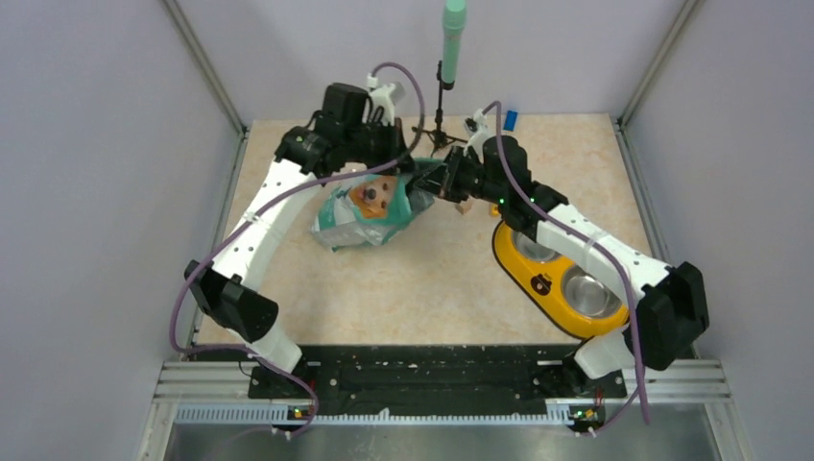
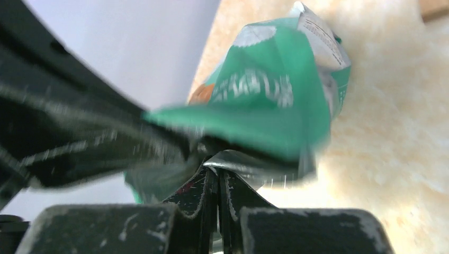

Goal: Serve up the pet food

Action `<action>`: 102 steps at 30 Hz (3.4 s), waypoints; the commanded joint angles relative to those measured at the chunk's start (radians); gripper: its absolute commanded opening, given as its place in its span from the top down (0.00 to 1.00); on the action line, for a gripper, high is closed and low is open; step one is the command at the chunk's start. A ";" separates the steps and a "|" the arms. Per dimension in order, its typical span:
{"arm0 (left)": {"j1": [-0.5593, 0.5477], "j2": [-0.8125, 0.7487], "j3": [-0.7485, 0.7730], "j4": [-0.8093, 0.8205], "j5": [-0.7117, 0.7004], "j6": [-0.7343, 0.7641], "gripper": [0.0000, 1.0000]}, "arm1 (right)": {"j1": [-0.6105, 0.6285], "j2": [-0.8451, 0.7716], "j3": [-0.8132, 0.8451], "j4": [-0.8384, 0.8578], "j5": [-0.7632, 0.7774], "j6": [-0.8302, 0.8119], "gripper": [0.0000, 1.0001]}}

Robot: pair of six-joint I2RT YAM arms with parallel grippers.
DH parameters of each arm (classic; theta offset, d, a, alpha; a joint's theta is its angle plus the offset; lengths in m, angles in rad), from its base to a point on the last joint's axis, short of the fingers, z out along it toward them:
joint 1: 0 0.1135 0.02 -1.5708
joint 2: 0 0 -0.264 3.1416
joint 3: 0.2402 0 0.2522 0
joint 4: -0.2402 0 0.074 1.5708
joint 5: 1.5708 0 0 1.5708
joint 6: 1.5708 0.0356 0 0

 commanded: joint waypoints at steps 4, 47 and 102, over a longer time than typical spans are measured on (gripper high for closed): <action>-0.102 -0.119 -0.058 0.122 0.061 -0.021 1.00 | 0.001 -0.152 -0.147 -0.042 0.114 -0.028 1.00; -0.080 -0.235 -0.153 0.231 -0.567 0.017 1.00 | -0.018 -0.073 -0.017 -0.103 0.220 -0.097 1.00; -0.198 -0.062 0.204 -0.108 -0.844 0.238 0.31 | -0.035 0.171 0.351 0.287 -0.182 0.024 1.00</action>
